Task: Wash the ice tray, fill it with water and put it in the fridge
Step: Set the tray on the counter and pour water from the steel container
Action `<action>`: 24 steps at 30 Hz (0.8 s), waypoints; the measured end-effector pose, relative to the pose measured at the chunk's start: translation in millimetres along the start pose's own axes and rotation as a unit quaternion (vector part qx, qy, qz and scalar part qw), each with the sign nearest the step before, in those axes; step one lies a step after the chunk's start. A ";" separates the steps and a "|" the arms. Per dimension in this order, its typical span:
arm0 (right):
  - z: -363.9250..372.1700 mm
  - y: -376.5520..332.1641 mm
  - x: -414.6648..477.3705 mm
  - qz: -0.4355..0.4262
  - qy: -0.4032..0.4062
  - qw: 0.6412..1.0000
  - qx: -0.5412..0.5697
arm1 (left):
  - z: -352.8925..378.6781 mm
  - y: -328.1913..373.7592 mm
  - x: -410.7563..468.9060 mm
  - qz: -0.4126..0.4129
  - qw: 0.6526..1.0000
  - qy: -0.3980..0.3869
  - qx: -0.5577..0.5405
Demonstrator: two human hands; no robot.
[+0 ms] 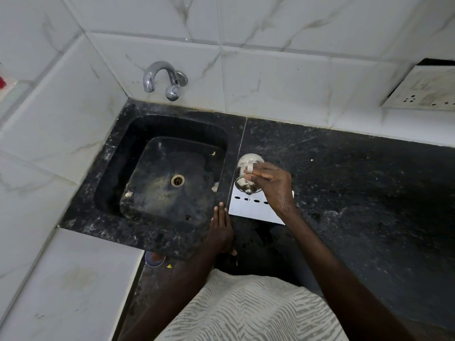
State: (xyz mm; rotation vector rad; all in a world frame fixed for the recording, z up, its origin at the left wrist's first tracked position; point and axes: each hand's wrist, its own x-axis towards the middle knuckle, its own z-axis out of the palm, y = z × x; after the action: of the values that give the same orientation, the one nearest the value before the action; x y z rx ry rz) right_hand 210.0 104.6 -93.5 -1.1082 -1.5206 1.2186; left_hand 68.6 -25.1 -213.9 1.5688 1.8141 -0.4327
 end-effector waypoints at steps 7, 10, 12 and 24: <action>4.7 0.0 8.0 0.036 0.044 0.998 -0.004 | -0.1 -0.3 -1.4 -0.002 1.000 0.002 0.004; 8.3 0.3 14.8 0.088 0.061 0.994 0.026 | -1.2 0.6 -2.9 0.002 1.000 0.006 0.012; 10.5 0.0 17.7 0.101 0.062 0.992 0.033 | -2.0 1.4 -4.7 0.004 1.000 0.016 0.018; 32.3 -6.2 6.5 0.023 -0.010 1.000 0.011 | 0.4 0.1 -2.0 0.001 1.000 0.007 0.018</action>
State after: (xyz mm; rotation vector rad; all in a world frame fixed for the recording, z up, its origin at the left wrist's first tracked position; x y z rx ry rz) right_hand 176.6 103.3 -91.3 -1.1247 -1.5014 1.2778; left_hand 68.8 -26.8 -212.8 1.6015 1.8241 -0.4570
